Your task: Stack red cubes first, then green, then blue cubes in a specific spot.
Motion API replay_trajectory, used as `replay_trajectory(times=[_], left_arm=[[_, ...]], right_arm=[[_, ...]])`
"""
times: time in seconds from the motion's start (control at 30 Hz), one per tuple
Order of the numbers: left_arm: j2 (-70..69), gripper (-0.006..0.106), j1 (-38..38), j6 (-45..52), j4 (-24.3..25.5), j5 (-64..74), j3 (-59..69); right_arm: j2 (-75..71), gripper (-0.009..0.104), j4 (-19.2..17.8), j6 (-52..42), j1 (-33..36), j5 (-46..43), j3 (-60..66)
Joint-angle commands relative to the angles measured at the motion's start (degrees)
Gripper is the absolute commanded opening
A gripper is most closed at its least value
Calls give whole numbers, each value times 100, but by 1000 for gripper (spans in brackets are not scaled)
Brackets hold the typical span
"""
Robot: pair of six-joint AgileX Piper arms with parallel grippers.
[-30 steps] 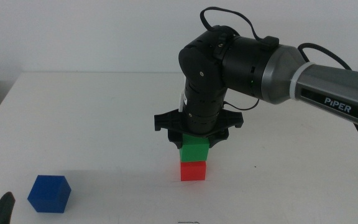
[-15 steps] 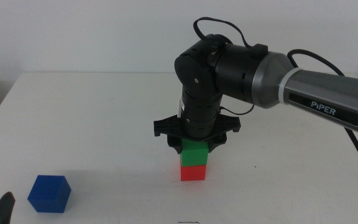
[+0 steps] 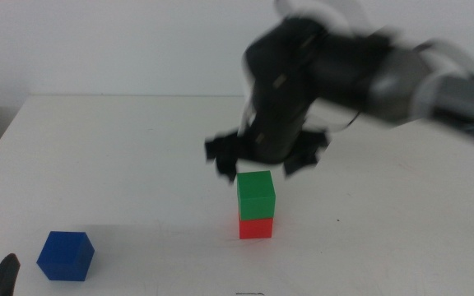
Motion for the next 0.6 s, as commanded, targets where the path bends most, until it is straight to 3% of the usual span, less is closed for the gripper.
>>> replay_trajectory(times=[0.0,0.07,0.37,0.57], left_arm=[[-112,94,-2,-3,-13,-440,-19],[-112,94,-2,-3,-13,-440,-19],[-112,94,-2,-3,-13,-440,-19],[-112,94,-2,-3,-13,-440,-19]], right_arm=[[-1067,94,-396,-395,46,140,-83],[-1715,94,-411,-672,0,143,262],[-4986,94,430,-3247,-509,-1443,3164],[-6463,94,495,-3471,-527,-1560,4229]])
